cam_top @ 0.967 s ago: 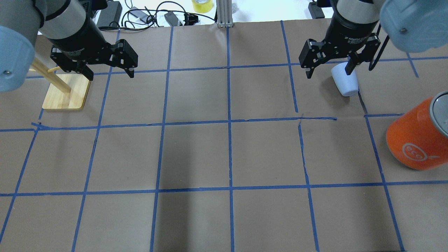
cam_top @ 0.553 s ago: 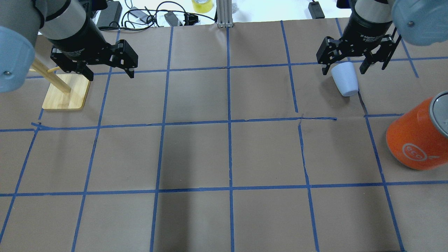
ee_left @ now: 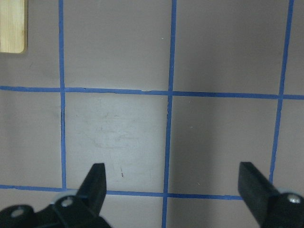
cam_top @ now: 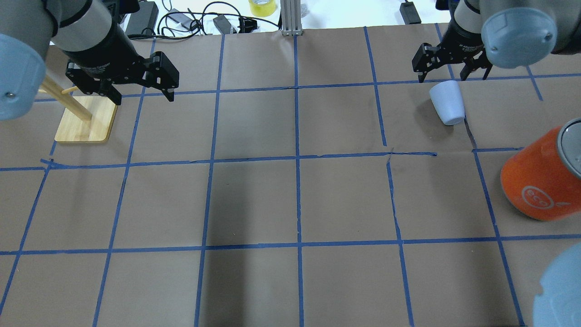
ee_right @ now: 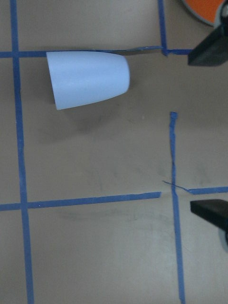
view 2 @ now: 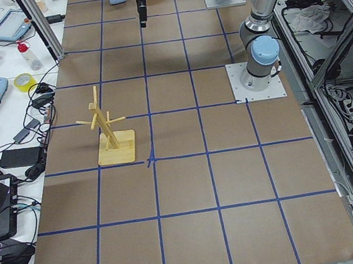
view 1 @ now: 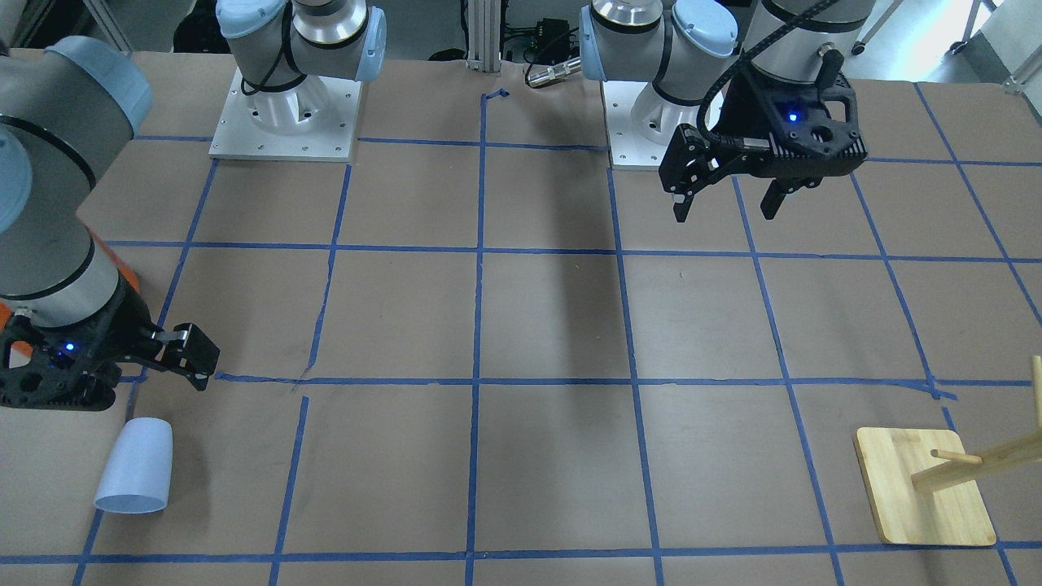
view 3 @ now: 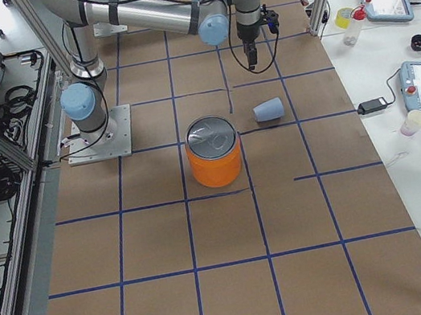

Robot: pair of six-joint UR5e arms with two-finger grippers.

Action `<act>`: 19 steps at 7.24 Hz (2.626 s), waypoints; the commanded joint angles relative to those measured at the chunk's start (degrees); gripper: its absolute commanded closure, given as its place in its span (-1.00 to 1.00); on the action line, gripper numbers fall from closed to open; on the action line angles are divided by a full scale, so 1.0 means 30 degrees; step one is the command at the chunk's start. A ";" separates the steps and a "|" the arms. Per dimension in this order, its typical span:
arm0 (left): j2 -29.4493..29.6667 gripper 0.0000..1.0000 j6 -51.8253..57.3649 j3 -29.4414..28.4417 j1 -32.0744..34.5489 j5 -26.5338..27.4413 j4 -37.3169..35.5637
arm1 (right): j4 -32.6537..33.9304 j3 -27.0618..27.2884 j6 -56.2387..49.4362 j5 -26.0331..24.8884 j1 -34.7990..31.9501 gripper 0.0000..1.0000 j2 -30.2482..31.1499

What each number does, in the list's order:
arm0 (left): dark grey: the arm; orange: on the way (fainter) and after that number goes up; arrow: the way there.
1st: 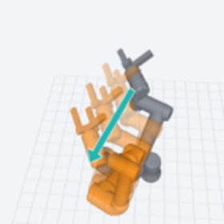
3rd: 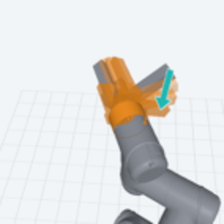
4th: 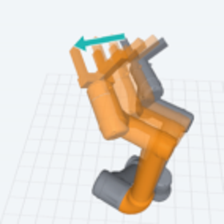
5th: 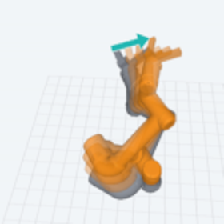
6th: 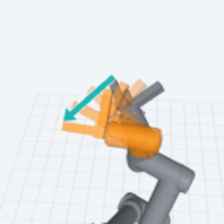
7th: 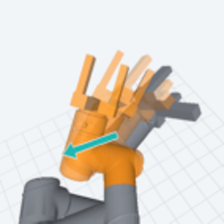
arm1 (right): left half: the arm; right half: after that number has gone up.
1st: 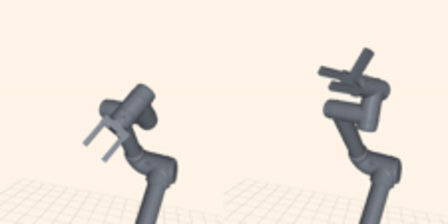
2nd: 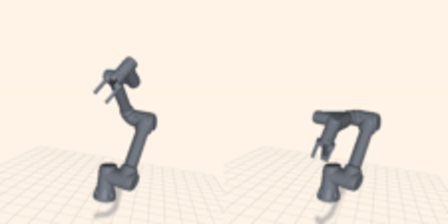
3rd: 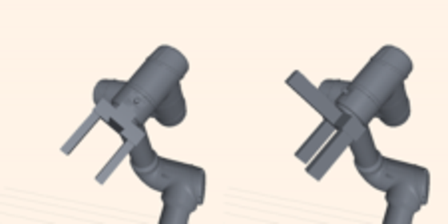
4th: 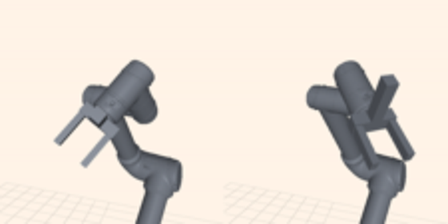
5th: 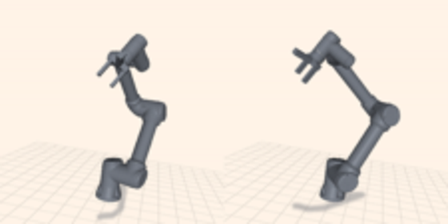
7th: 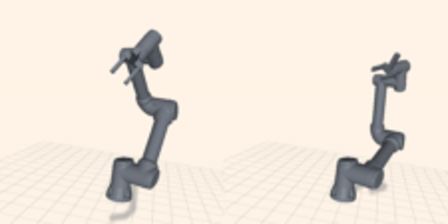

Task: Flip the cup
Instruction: 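Lower the right gripper onto the pale blue cup and grasp it, then lift the cup with the right gripper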

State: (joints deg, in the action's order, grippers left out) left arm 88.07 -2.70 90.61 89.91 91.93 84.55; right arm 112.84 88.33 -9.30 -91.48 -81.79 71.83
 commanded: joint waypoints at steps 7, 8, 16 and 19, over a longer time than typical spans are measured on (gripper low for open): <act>-0.0030 -1.00 0.0021 0.0029 0.0029 0.0000 0.0029 | 0.3867 0.0614 -0.2262 -0.0387 0.1832 -1.00 -0.4226; -0.0001 -1.00 -0.0008 0.0029 0.0000 0.0000 0.0000 | 0.3928 0.0585 -0.2262 -0.0358 0.1949 -1.00 -0.4518; -0.0030 -1.00 0.0021 0.0029 0.0029 0.0000 0.0000 | 0.5423 0.0614 -0.2204 -0.0886 0.2009 0.22 -0.5664; -0.0030 -1.00 0.0079 0.0029 -0.0029 0.0000 0.0000 | 0.5102 0.0233 -0.4499 0.0250 0.1486 0.34 -0.3679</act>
State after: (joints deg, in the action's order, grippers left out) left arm 87.98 -2.59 90.70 89.90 91.93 84.55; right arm 128.55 89.18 -18.30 -92.85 -76.30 57.97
